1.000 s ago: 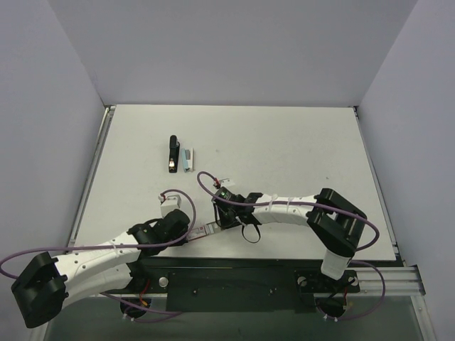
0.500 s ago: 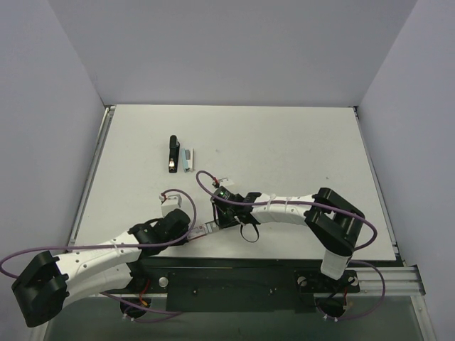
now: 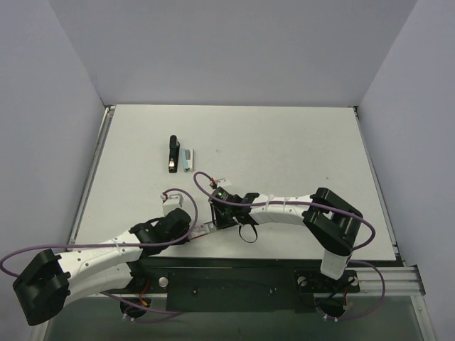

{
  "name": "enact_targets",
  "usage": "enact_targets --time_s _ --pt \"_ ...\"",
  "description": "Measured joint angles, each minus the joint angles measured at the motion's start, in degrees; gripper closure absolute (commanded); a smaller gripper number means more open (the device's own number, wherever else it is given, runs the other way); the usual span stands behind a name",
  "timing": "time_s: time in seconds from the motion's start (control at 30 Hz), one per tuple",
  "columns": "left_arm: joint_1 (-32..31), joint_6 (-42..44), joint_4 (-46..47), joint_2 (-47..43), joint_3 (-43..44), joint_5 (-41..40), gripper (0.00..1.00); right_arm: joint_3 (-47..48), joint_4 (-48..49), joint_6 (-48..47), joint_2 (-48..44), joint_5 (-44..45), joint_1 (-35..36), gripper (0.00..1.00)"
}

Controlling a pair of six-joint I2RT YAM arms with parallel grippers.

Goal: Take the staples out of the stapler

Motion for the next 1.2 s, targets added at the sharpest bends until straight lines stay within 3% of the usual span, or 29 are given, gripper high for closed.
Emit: enact_targets --time_s 0.7,0.93,1.2 --pt "0.0 1.44 3.13 1.86 0.15 0.96 1.0 4.44 0.57 0.22 3.8 -2.54 2.38 1.0" --pt "0.0 1.84 3.17 1.86 0.15 1.07 1.0 4.44 0.5 0.26 3.67 -2.51 2.43 0.9" --pt "0.0 1.86 3.34 1.86 0.15 1.53 1.0 4.2 -1.2 0.24 1.97 -1.4 2.49 0.87"
